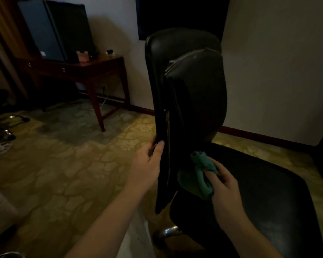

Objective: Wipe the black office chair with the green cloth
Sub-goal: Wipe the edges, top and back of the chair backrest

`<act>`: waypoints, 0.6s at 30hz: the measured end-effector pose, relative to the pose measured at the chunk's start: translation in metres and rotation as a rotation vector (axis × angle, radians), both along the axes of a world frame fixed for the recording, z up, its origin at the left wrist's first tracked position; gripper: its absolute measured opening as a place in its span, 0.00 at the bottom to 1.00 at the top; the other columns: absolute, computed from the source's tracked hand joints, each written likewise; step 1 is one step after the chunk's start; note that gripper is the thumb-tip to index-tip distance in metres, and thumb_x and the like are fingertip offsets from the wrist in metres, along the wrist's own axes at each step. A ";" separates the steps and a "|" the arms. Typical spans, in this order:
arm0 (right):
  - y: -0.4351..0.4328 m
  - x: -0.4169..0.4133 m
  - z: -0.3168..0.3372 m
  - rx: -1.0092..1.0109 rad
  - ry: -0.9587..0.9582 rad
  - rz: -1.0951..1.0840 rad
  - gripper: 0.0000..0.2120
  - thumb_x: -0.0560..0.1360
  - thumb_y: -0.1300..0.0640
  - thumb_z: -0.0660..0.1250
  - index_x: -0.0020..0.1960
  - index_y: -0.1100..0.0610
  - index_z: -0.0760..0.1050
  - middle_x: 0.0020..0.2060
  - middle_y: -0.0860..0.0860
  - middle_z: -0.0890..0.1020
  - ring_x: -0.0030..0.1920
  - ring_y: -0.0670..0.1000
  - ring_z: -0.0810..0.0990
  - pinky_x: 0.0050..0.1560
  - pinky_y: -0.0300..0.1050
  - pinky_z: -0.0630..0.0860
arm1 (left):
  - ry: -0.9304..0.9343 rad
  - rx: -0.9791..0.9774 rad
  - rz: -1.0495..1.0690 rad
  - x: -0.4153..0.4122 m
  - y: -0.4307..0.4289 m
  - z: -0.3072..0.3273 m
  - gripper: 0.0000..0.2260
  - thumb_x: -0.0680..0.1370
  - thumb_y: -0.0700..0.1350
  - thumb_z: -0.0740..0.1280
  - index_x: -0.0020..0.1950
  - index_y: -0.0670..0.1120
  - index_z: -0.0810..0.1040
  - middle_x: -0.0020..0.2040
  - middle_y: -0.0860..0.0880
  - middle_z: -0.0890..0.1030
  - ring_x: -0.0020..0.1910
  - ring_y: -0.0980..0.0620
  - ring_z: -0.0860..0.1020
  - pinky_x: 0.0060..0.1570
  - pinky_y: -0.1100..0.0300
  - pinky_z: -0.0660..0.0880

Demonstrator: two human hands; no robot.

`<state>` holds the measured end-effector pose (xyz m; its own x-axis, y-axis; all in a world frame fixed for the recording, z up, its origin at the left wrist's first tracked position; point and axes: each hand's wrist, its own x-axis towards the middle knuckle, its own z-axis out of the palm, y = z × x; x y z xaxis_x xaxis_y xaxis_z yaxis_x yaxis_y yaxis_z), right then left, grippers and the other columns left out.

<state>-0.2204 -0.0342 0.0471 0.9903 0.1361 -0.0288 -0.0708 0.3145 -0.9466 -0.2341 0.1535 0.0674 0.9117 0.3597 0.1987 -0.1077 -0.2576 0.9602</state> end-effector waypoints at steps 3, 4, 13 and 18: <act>0.003 0.010 0.022 0.222 0.113 -0.048 0.11 0.80 0.60 0.62 0.58 0.50 0.78 0.49 0.50 0.85 0.49 0.51 0.85 0.44 0.47 0.79 | -0.072 0.061 0.041 0.008 0.001 0.029 0.08 0.84 0.52 0.60 0.59 0.60 0.77 0.48 0.56 0.84 0.44 0.68 0.80 0.41 0.73 0.73; 0.004 0.014 0.031 0.304 0.146 -0.049 0.11 0.80 0.60 0.61 0.58 0.51 0.78 0.46 0.50 0.86 0.47 0.51 0.85 0.42 0.47 0.80 | -0.084 0.077 0.054 0.010 0.001 0.036 0.08 0.83 0.53 0.60 0.58 0.60 0.78 0.47 0.54 0.85 0.43 0.66 0.80 0.40 0.71 0.74; 0.027 0.041 0.068 0.308 0.204 -0.062 0.09 0.79 0.56 0.65 0.58 0.52 0.79 0.47 0.54 0.86 0.47 0.54 0.85 0.43 0.49 0.82 | -0.099 0.143 0.079 0.014 0.003 0.041 0.15 0.83 0.54 0.59 0.66 0.54 0.79 0.44 0.55 0.85 0.41 0.62 0.81 0.35 0.69 0.74; 0.013 0.054 0.074 0.415 0.384 0.074 0.14 0.79 0.50 0.63 0.60 0.55 0.78 0.51 0.55 0.85 0.47 0.54 0.85 0.42 0.47 0.83 | -0.094 0.137 0.073 0.011 0.002 0.042 0.12 0.84 0.54 0.59 0.64 0.59 0.77 0.46 0.59 0.84 0.45 0.67 0.80 0.41 0.71 0.74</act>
